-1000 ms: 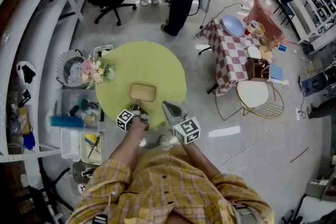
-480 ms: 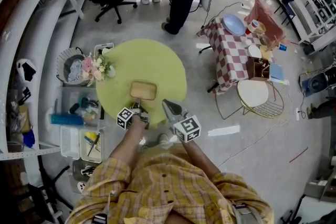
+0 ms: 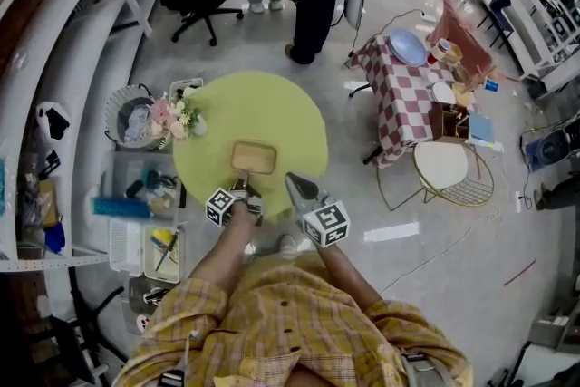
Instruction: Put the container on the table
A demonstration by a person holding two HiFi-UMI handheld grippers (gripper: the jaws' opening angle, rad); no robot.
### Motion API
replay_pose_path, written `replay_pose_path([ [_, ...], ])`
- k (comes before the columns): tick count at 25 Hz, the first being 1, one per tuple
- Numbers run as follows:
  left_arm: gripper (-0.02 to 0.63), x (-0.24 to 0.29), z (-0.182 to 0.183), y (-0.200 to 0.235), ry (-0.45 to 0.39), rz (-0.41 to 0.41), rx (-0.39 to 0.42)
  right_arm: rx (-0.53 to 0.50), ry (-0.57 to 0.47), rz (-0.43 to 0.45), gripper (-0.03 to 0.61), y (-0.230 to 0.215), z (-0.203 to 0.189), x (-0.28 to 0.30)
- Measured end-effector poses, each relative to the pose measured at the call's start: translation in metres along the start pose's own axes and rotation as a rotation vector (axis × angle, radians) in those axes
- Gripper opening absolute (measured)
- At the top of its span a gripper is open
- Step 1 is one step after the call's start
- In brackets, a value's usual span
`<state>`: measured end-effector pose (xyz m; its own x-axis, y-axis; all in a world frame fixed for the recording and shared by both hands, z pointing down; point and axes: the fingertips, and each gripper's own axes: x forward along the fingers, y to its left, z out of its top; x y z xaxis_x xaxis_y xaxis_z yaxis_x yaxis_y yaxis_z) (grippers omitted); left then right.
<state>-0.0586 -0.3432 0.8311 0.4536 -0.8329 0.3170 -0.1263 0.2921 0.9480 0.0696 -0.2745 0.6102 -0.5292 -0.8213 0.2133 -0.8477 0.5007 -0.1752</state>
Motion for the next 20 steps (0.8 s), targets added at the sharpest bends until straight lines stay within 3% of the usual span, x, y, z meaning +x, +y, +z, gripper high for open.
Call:
replay_pose_path([
  [14,0.006,-0.029,-0.004,-0.03,0.037,-0.114,-0.045,-0.009,-0.029,0.0,-0.002,0.024,0.006,-0.011],
  [20,0.005,-0.046,0.0,-0.042,0.051,-0.158,-0.02,-0.006,-0.036,0.002,-0.002,0.039,0.006,-0.017],
])
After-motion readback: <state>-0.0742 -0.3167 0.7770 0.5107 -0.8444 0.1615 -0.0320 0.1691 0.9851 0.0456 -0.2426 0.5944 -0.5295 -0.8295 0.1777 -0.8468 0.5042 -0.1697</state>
